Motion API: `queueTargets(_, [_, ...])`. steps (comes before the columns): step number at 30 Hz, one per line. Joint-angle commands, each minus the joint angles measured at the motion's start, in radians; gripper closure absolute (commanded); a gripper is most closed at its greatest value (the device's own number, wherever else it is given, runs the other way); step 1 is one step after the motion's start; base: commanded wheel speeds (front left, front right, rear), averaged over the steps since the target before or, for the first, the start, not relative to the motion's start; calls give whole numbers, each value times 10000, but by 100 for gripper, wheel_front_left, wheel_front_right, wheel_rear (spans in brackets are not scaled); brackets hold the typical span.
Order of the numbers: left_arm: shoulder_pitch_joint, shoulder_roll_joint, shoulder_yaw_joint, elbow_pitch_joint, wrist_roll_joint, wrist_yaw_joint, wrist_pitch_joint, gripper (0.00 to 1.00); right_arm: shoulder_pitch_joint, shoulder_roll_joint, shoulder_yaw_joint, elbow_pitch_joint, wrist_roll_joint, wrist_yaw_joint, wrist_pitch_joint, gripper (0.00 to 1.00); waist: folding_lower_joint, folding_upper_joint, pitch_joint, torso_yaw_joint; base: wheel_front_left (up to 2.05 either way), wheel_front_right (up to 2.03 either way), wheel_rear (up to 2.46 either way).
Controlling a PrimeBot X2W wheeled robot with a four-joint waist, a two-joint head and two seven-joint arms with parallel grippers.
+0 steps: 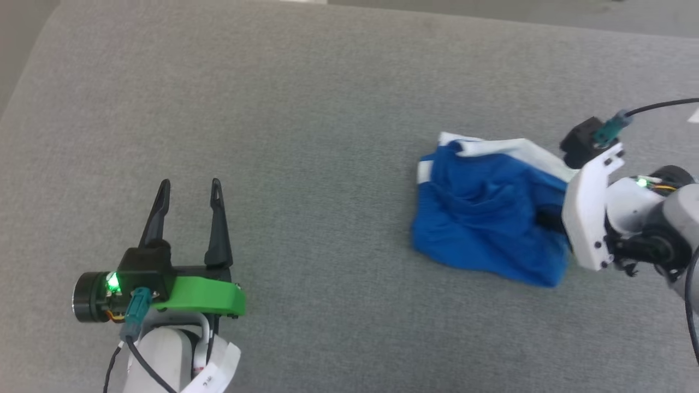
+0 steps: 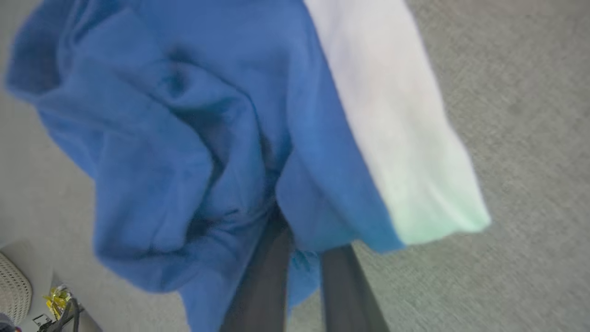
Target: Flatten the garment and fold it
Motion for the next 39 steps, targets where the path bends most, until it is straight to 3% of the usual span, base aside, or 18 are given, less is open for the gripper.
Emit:
queueTargets(1, [135, -7, 86, -52, 64, -23, -21, 0, -122, -69, 183, -300, 126, -11, -232, 100, -1, 0, -326, -548, 0, 0, 0])
queueTargets(12, [309, 351, 505, -466, 224, -93, -21, 0, -791, -1801, 773, -1651, -168, -11, -880, 100, -1, 0, 211, -2843, 0, 0, 0])
queueTargets(17, [24, 654, 579, -678, 338, -174, -21, 0, -1146, -2475, 955, -1728, -653, -11, -743, 100, -1, 0, 737, -3818, 0, 0, 0])
queueTargets(23, [-328, 953, 515, -986, 467, -249, -21, 0, -1758, -3079, 1099, -1323, -1708, -11, -723, 100, -1, 0, 1440, -4533, 0, 0, 0])
queueTargets(29, [-699, 1163, 384, -1347, 544, -275, -21, 0, -2341, -3036, 722, -97, -2040, -11, -850, 100, -1, 0, 2224, -4574, 0, 0, 0])
queueTargets(39, [-1400, 1364, 22, -2008, 601, -320, -21, 0, -3117, -2770, -314, 2310, -2839, -11, -1238, 100, -1, 0, 3250, -3970, 0, 0, 0])
